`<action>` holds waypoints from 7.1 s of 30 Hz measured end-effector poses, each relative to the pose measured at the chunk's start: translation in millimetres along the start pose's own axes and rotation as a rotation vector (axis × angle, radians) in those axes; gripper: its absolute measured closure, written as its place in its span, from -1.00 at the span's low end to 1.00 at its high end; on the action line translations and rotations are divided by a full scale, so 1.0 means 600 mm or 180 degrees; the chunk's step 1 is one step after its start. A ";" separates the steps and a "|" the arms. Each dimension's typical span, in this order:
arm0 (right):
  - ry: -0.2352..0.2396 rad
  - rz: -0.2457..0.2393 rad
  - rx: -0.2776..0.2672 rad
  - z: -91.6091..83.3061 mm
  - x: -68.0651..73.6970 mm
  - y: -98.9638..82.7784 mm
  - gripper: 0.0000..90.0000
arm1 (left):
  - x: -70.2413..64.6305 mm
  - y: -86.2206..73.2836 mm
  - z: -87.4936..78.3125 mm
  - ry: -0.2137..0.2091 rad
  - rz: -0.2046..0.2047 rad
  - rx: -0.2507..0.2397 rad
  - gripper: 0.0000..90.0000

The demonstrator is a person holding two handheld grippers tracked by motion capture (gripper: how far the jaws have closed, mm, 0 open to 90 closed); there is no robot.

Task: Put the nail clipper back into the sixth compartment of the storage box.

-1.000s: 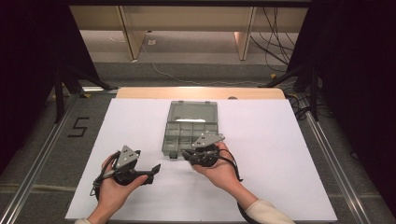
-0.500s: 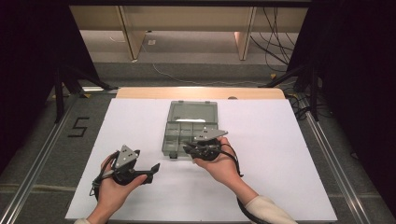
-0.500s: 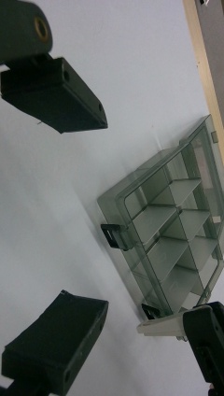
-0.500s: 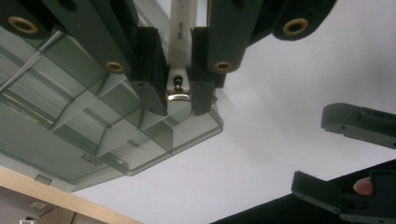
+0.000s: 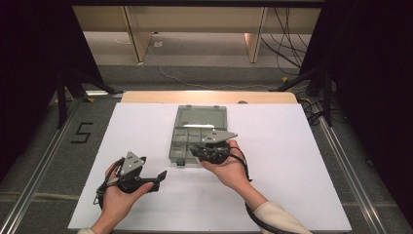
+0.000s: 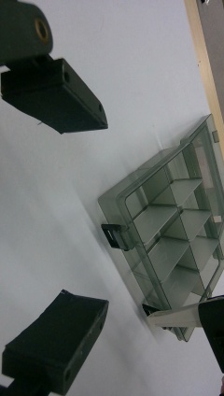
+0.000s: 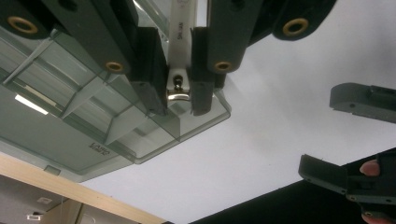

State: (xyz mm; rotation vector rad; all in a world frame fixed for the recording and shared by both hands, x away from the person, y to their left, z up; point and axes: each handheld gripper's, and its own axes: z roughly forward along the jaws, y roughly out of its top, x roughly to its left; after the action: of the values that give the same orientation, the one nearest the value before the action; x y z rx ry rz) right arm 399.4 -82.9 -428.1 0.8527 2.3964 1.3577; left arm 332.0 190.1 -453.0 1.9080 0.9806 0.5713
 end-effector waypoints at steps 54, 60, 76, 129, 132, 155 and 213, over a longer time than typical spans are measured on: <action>-0.0241 0.0058 -0.0350 0.024 -0.024 0.048 0.75 | 0.002 0.000 -0.001 0.0006 0.0001 -0.0036 -0.74; -0.0251 0.0043 -0.0362 0.032 -0.026 0.050 0.75 | -0.001 0.000 -0.001 -0.0011 -0.0078 -0.0047 -0.73; -0.0311 0.0019 -0.0301 0.048 -0.026 0.050 0.75 | 0.001 0.000 -0.002 -0.0002 -0.0052 -0.0048 -0.73; -0.0252 -0.0071 0.0106 0.081 -0.024 0.021 0.75 | 0.001 -0.001 -0.002 -0.0002 -0.0062 -0.0044 -0.72; -0.0252 -0.0076 0.0131 0.082 -0.023 0.020 0.75 | 0.002 -0.001 -0.002 -0.0002 -0.0057 -0.0050 -0.72; -0.0215 -0.0088 0.0359 0.091 -0.021 0.013 0.74 | 0.002 -0.001 -0.002 -0.0002 -0.0060 -0.0044 -0.72; -0.0304 0.0361 -0.0328 -0.099 -0.070 -0.039 -0.38 | 0.029 -0.004 0.000 0.0071 -0.0078 -0.0150 -0.73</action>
State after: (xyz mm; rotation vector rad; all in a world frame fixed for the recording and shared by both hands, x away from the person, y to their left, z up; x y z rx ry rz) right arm 395.2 -158.6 -418.8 1.0147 2.2163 1.4337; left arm 341.2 205.2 -454.6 1.8491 0.9952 0.5975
